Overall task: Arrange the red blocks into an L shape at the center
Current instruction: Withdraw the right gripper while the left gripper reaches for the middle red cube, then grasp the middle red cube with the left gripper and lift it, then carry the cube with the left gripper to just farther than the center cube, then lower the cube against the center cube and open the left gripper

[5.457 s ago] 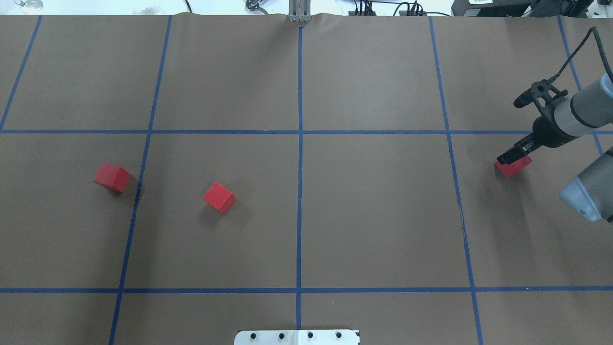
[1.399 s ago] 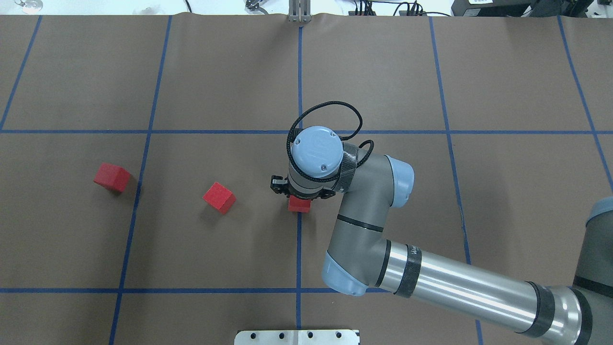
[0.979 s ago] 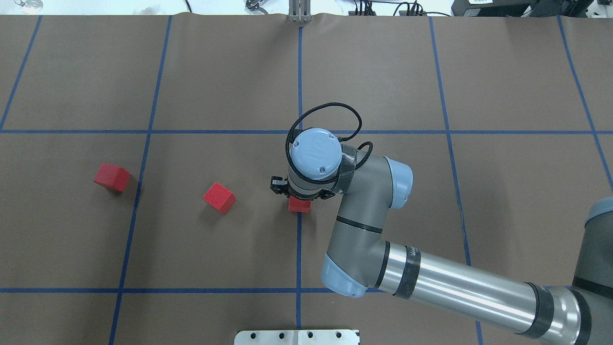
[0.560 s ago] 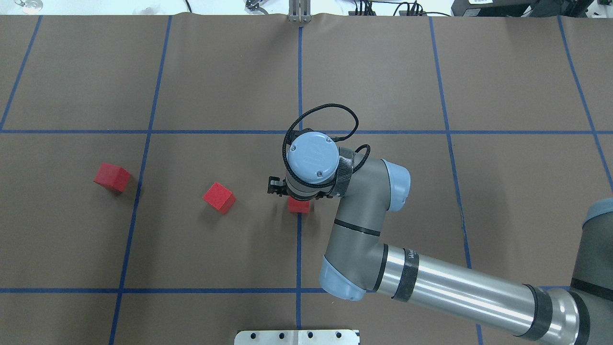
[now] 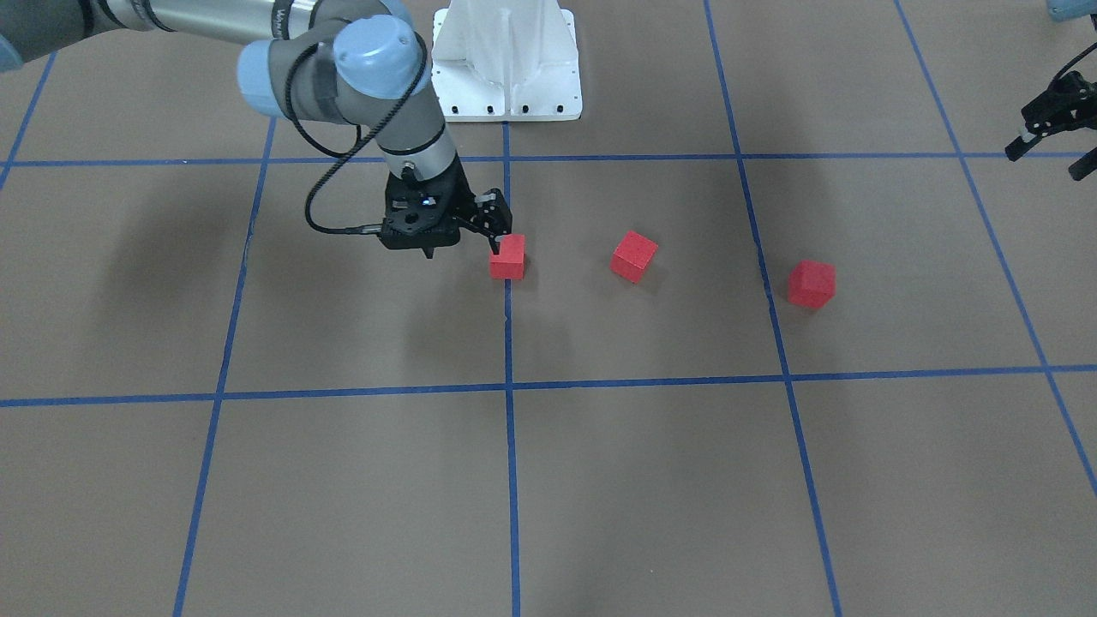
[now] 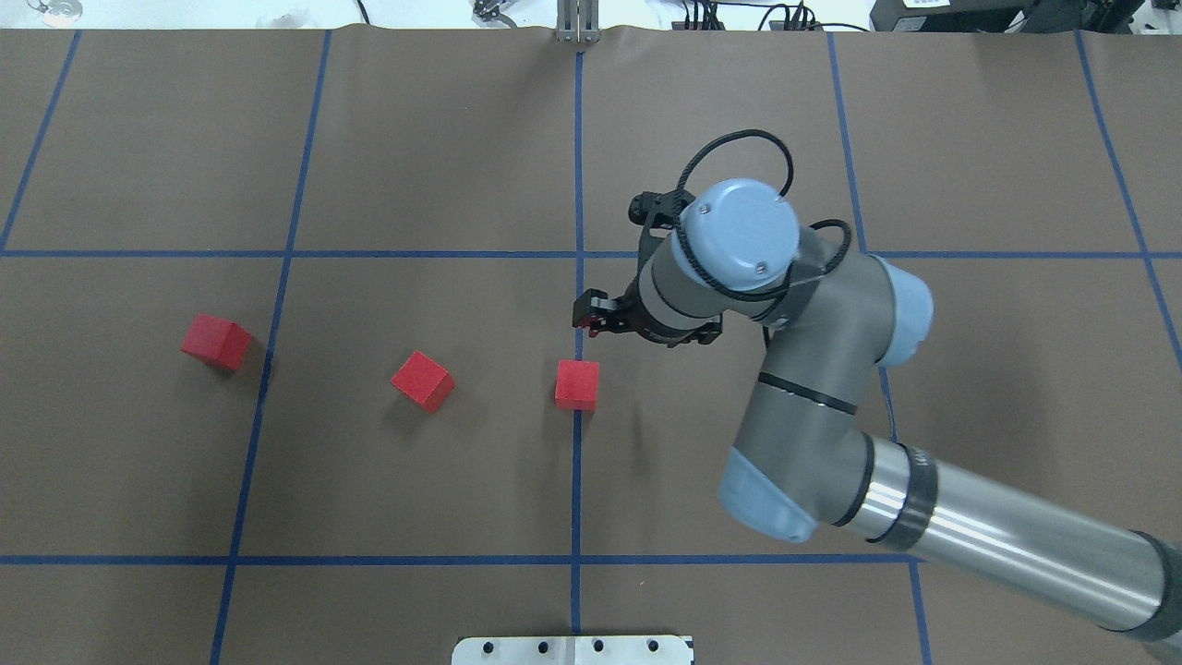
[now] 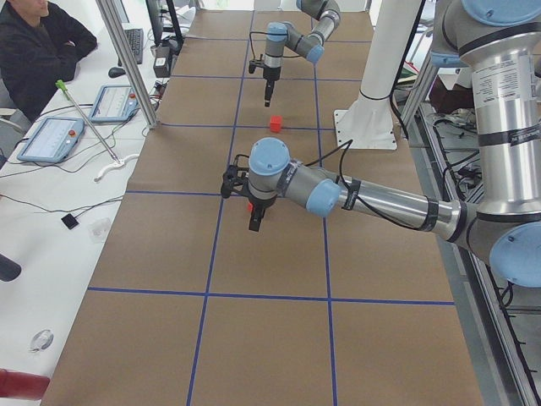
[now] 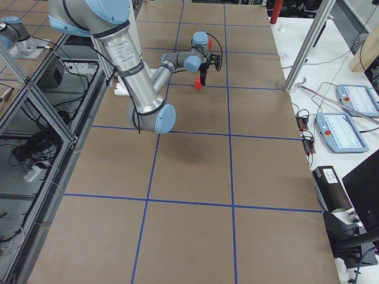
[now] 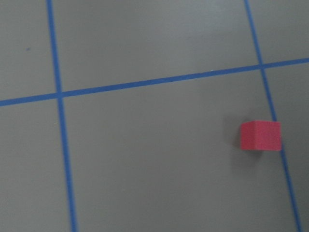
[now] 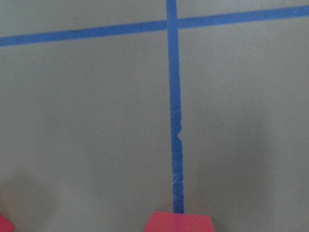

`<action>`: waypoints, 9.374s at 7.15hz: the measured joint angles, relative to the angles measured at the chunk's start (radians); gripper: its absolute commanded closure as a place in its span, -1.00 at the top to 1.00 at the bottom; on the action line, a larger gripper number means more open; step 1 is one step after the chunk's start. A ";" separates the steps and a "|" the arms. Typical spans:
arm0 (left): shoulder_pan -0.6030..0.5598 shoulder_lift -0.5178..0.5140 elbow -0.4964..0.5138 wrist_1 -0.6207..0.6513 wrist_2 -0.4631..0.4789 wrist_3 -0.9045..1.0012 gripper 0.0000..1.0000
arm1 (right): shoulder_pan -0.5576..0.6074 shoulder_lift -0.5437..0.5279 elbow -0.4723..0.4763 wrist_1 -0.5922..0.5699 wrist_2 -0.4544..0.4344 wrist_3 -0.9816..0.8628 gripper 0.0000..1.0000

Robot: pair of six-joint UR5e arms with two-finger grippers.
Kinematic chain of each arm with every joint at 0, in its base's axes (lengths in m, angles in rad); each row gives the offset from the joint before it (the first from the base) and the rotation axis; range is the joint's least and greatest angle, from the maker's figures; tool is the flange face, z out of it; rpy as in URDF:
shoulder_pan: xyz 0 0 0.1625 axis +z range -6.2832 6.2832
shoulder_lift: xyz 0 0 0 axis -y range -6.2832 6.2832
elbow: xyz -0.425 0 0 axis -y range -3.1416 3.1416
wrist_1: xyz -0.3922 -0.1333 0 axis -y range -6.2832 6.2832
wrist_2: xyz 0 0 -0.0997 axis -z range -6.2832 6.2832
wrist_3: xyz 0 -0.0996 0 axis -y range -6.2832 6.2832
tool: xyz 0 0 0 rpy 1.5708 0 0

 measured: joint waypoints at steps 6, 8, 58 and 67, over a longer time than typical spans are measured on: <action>0.591 -0.547 0.136 0.143 0.349 -0.217 0.99 | 0.217 -0.356 0.166 0.015 0.152 -0.333 0.98; 0.673 -0.621 0.222 0.160 0.434 -0.215 1.00 | 0.221 -0.362 0.150 0.016 0.152 -0.353 0.99; 0.821 -1.190 0.820 0.236 0.516 -0.672 -1.00 | 0.224 -0.375 0.130 0.047 0.147 -0.340 0.99; 0.826 -1.174 0.808 0.234 0.515 -0.671 0.05 | 0.222 -0.371 0.130 0.047 0.147 -0.340 0.99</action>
